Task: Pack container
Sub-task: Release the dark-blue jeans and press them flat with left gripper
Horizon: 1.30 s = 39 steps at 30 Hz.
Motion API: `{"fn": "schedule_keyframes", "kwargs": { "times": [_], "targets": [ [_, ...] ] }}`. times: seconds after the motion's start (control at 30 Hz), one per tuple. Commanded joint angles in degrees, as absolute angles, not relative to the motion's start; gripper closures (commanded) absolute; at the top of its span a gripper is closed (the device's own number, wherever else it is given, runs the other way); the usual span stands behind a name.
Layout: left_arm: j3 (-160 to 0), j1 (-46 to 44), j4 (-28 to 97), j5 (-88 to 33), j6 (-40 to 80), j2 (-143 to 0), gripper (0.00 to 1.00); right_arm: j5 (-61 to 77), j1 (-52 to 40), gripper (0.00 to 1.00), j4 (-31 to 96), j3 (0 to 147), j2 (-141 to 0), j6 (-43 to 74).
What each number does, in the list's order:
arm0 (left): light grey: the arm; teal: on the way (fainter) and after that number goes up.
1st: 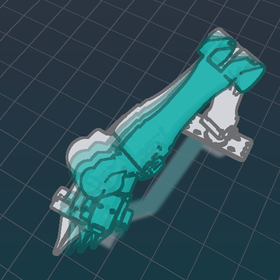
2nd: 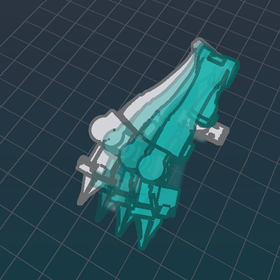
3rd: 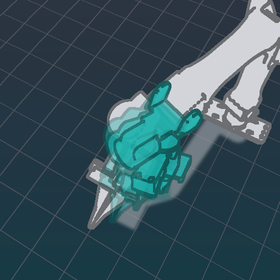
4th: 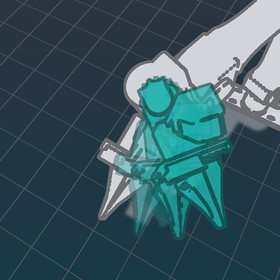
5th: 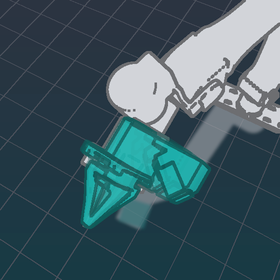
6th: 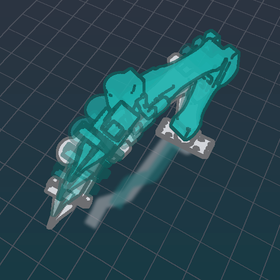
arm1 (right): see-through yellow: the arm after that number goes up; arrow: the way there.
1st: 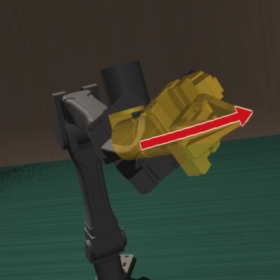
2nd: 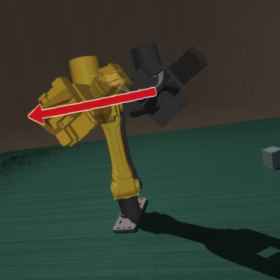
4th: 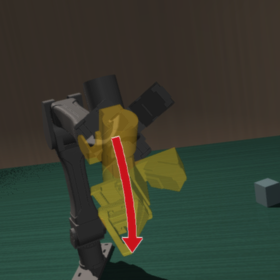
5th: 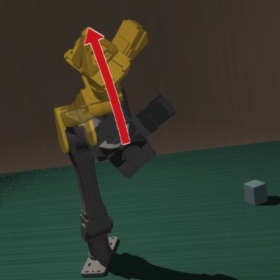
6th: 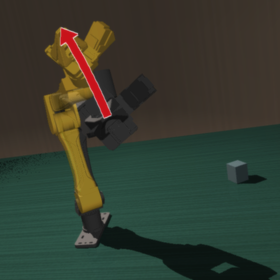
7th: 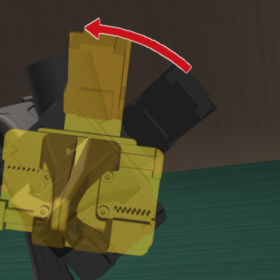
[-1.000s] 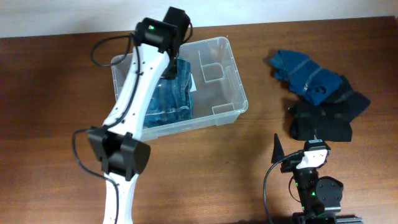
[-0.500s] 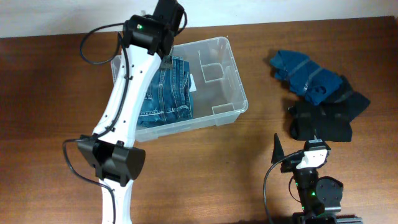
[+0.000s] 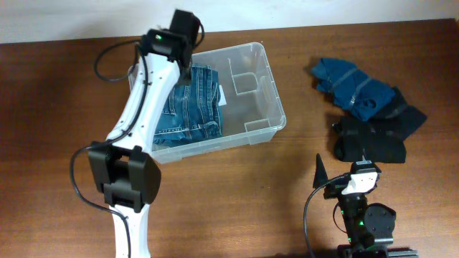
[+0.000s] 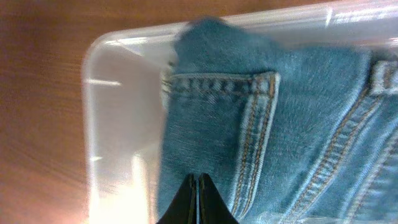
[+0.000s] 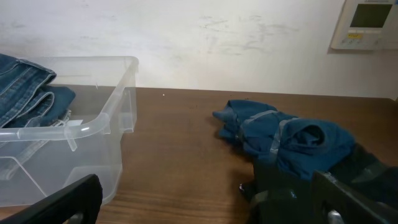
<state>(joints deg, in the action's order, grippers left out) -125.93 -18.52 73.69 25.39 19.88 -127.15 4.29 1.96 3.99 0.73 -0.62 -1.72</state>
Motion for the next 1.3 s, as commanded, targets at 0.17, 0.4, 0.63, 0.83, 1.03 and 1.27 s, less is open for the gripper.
{"fn": "schedule_keyframes", "kwargs": {
  "times": [0.17, 0.4, 0.63, 0.83, 1.03, 1.27],
  "targets": [
    [-116.01, -16.62, 70.41, 25.71, 17.8, -126.04, 0.96, 3.99, 2.33, 0.02, 4.12, 0.32, -0.19, -1.43],
    [-104.29, -12.4, 63.77, 19.27, 21.26, -126.04, 0.96, 3.99, 2.33, 0.02, 4.12, 0.32, -0.19, -1.43],
    [-97.54, -11.84, 57.67, 17.3, 21.39, -126.04, 0.96, 3.99, 2.33, 0.02, 4.14, 0.32, -0.19, -1.43],
    [-102.28, -11.88, 61.06, 17.3, 21.32, -125.84, 0.96, 3.99, 2.33, 0.02, 4.12, 0.32, -0.19, -1.43],
    [-115.02, -12.84, 68.99, 17.19, 18.74, -125.08, 0.87, 3.99, 2.33, 0.02, 4.12, 0.32, -0.19, -1.43],
    [-125.71, -18.98, 68.93, 8.71, 13.1, -124.97, 0.81, 4.01, 2.33, 0.02, 4.12, 0.32, -0.19, -1.43]
  ]
}}
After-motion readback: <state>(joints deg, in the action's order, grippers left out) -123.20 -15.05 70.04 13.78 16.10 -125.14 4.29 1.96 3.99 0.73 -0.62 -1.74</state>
